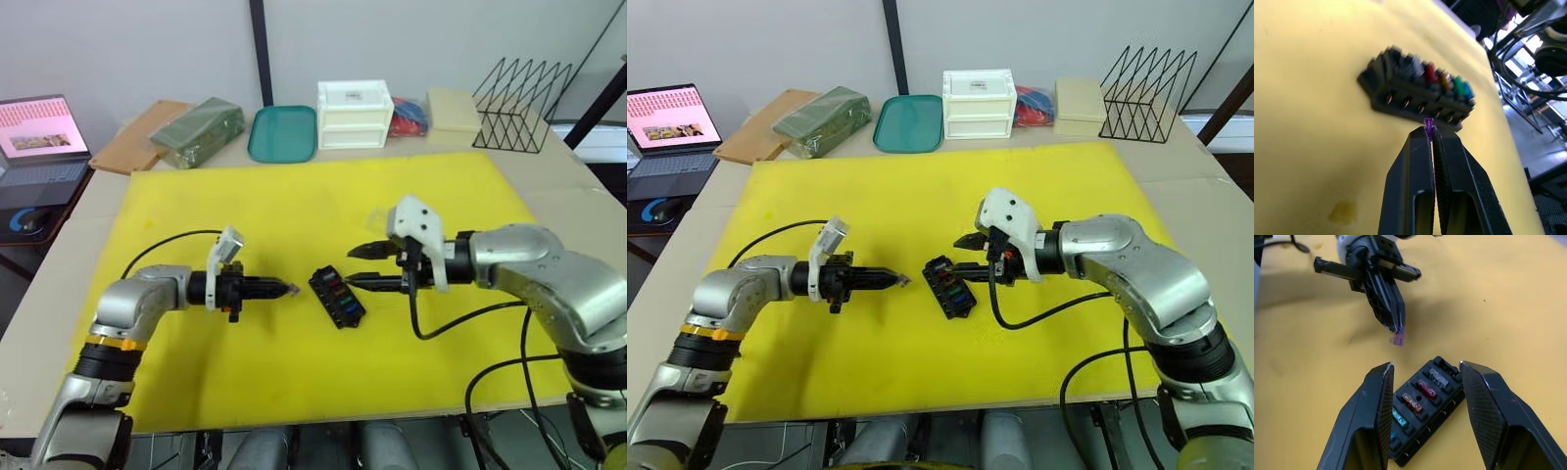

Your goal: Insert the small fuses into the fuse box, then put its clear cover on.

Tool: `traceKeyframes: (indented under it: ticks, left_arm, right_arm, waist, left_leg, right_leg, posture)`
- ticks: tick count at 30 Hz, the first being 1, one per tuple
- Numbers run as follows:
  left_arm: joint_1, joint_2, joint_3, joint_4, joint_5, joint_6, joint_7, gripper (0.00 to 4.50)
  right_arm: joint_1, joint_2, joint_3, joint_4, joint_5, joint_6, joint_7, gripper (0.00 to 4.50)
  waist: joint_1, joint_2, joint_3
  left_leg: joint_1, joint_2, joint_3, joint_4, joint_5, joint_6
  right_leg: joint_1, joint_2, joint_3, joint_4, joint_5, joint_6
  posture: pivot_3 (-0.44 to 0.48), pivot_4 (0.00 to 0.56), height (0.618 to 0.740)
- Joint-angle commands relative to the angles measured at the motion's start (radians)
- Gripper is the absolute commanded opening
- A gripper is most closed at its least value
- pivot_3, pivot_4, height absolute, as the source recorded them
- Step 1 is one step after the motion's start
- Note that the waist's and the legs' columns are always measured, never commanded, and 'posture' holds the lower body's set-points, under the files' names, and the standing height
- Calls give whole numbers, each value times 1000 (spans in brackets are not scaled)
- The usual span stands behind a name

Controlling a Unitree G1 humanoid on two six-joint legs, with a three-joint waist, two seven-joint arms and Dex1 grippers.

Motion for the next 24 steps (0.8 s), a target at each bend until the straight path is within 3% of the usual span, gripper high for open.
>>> traceKeyframes:
  ticks: [1, 5, 13, 16, 19, 24]
  left_arm:
    - [-2, 10, 90, -168, -110, 11, 25, 19]
    - [-24, -18, 107, -275, -181, 27, 87, 19]
    - [-60, -33, 104, -325, -239, 16, 159, 19]
    - [-63, -31, 98, -318, -242, 7, 164, 0]
    - [-66, -31, 93, -305, -236, -3, 164, 0]
    - [-72, -29, 87, -294, -234, -13, 164, 0]
  right_arm:
    - [-142, 31, -40, 59, 121, 155, 4, 2283]
    - [-265, 55, -30, 138, 190, 269, 16, 2283]
    - [-341, 63, -17, 205, 222, 312, 31, 2283]
    - [-348, 74, -37, 209, 251, 331, 24, 1724]
    - [-344, 72, -48, 192, 280, 340, 28, 762]
    - [-344, 86, -55, 199, 293, 354, -5, 762]
  waist:
    - [2, 0, 0]
    - [6, 0, 0]
    - [1, 0, 0]
    - [0, 0, 0]
    - [2, 0, 0]
    - [1, 0, 0]
  left_leg:
    - [0, 0, 0, 0, 0, 0]
    - [0, 0, 0, 0, 0, 0]
    - [0, 0, 0, 0, 0, 0]
    - [0, 0, 0, 0, 0, 0]
    - [0, 0, 0, 0, 0, 0]
    - [0, 0, 0, 0, 0, 0]
  right_leg:
    - [0, 0, 0, 0, 0, 0]
    - [1, -1, 0, -1, 0, 0]
    - [1, 0, 0, 0, 0, 0]
    - [1, 0, 0, -1, 0, 0]
    - [1, 0, 0, -1, 0, 0]
    - [1, 0, 0, -1, 0, 0]
  posture:
    - [0, 150, 740]
    - [0, 150, 740]
    - [0, 150, 740]
    - [0, 150, 740]
    - [0, 150, 740]
    - [0, 150, 740]
